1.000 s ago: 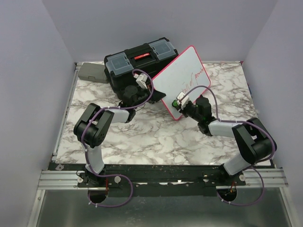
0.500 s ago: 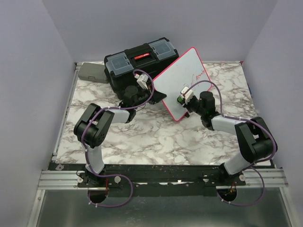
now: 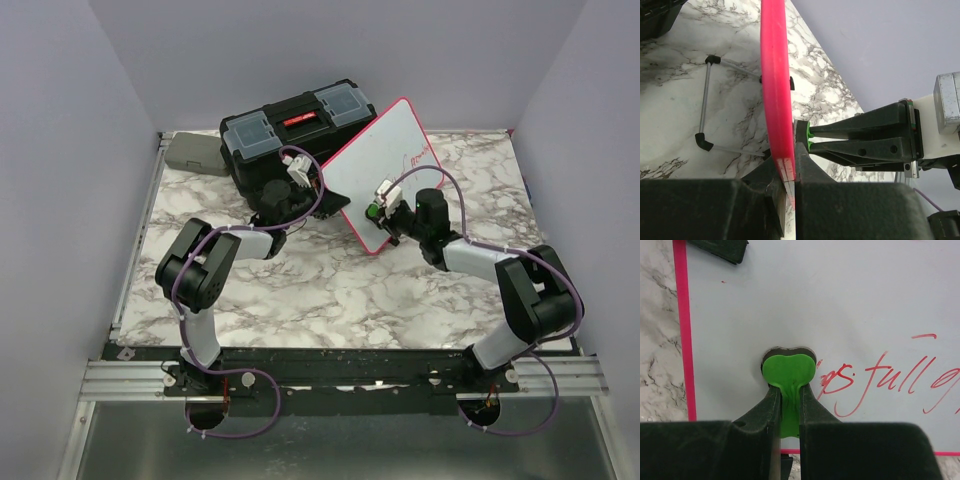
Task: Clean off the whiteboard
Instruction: Erase the whiteboard at the whiteboard stand.
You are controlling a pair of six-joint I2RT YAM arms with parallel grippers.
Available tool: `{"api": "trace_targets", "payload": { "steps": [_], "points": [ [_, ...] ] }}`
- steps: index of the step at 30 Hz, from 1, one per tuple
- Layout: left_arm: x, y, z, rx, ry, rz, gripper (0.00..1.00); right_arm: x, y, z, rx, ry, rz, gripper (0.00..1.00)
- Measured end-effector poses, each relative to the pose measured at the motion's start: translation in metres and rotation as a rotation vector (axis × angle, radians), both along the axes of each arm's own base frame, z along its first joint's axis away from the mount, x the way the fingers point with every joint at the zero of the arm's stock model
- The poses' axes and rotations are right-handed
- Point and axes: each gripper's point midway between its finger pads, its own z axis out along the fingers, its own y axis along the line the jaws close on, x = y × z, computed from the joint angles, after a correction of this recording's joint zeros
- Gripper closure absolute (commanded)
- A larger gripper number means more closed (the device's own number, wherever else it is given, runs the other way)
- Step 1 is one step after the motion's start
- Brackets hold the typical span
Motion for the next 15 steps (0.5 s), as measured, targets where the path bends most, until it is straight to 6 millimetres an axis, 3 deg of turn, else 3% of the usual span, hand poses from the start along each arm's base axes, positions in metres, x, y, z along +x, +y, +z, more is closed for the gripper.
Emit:
{"api": "trace_targets", "payload": {
  "steps": [15],
  "points": [
    [0.000, -0.001, 0.000, 0.003, 0.001, -0.002, 1.00, 0.001, -0.012, -0.005, -0.122, -0.079, 0.078, 0.99]
  ]
}}
